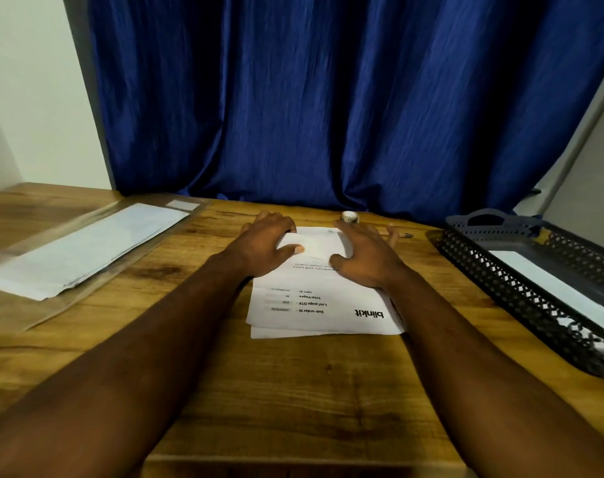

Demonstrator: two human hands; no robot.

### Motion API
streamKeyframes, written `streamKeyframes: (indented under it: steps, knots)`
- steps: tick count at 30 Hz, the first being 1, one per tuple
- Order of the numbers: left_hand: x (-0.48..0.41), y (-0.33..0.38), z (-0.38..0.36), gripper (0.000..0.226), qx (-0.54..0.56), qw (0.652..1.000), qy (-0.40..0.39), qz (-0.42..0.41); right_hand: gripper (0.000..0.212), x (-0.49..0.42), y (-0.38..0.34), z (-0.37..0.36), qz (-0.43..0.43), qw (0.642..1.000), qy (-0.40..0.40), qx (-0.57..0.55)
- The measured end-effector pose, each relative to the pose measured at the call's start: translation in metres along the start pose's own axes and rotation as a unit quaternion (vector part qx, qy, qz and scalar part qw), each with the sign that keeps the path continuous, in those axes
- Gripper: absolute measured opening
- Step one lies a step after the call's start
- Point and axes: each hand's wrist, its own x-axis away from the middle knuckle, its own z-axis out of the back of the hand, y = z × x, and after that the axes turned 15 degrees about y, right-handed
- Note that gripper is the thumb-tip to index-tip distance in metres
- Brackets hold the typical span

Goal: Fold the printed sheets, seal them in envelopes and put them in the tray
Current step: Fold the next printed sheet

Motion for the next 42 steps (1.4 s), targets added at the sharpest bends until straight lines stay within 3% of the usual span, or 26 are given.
streamKeyframes:
  steps: [3, 7, 12, 16, 22, 27, 33, 36, 38, 40, 42]
  knots:
    - [-0.001, 0.004, 0.009, 0.028, 0.033, 0.999, 0.040, -0.003, 0.075, -0.004, 0.001, 0.000, 0.026, 0.998, 0.059, -0.019]
    - [0.002, 0.009, 0.016, 0.045, 0.025, 0.999, 0.046, -0.003, 0.038, -0.011, 0.002, -0.003, 0.071, 0.986, 0.153, -0.014]
    - [-0.001, 0.012, 0.017, 0.037, -0.016, 0.994, 0.109, -0.014, 0.012, -0.014, -0.001, -0.003, 0.082, 0.982, 0.169, -0.010]
    - [-0.001, 0.015, 0.017, 0.026, -0.049, 0.990, 0.123, -0.045, 0.012, -0.013, -0.003, 0.000, 0.080, 0.983, 0.164, -0.003]
    - [0.000, 0.020, 0.018, 0.035, -0.070, 0.994, 0.079, -0.015, 0.018, -0.008, -0.008, 0.000, 0.071, 0.988, 0.136, 0.005]
    - [0.000, 0.024, 0.028, 0.020, -0.086, 0.991, 0.089, -0.047, 0.016, -0.010, -0.009, 0.004, 0.084, 0.984, 0.153, 0.033]
    - [-0.002, 0.027, 0.029, 0.019, -0.095, 0.992, 0.078, -0.029, 0.027, -0.007, -0.012, 0.006, 0.061, 0.993, 0.090, 0.054]
    - [-0.003, 0.025, 0.022, 0.025, -0.093, 0.996, -0.010, 0.008, 0.033, -0.004, -0.011, 0.006, 0.026, 0.999, 0.020, 0.037]
    - [-0.002, 0.020, 0.016, 0.028, -0.086, 0.994, -0.058, 0.019, 0.022, -0.001, -0.013, 0.008, -0.031, 0.999, -0.001, -0.014]
    - [0.000, 0.016, 0.013, 0.043, -0.063, 0.996, -0.055, 0.019, 0.010, -0.001, -0.014, 0.009, -0.071, 0.996, 0.004, -0.049]
    - [0.001, 0.015, 0.011, 0.055, -0.026, 0.999, -0.035, 0.027, 0.024, -0.002, -0.017, 0.008, -0.087, 0.995, 0.011, -0.046]
